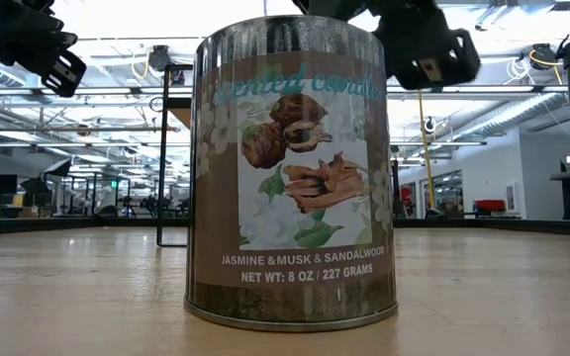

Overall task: Pick & Place candle stick holders
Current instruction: Put the brown scented candle on the shelf

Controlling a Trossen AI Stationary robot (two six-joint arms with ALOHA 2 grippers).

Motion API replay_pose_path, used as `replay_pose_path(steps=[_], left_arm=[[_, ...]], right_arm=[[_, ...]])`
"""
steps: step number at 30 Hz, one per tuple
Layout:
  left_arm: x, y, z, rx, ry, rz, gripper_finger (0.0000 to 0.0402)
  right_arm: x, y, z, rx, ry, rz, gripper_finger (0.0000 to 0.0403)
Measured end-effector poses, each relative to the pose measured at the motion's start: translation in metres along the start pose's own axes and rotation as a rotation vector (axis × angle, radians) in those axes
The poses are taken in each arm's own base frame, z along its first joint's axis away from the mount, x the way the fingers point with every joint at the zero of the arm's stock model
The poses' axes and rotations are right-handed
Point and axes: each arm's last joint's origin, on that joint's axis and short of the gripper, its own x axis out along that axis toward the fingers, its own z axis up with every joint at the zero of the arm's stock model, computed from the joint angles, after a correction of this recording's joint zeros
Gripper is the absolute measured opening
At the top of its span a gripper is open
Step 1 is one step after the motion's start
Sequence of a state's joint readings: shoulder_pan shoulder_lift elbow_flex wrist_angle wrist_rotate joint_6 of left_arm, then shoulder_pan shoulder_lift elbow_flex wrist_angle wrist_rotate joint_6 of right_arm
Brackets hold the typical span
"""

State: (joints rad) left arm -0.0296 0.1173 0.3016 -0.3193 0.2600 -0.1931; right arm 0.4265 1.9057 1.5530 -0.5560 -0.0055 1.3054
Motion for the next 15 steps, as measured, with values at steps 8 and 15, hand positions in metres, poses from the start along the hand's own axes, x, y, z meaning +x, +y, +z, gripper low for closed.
replay_pose_path(steps=[8, 15], left_arm=[[0.0, 0.0, -0.0001, -0.003, 0.001, 0.0, 0.0081], [0.0, 0.0, -0.0001, -0.004, 0.001, 0.0, 0.0081]], right_arm=[[0.0048, -0.0033, -0.0081, 0.004, 0.011, -0.007, 0.0133], [0.0048, -0.0032, -0.0091, -0.002, 0.013, -0.009, 0.012]])
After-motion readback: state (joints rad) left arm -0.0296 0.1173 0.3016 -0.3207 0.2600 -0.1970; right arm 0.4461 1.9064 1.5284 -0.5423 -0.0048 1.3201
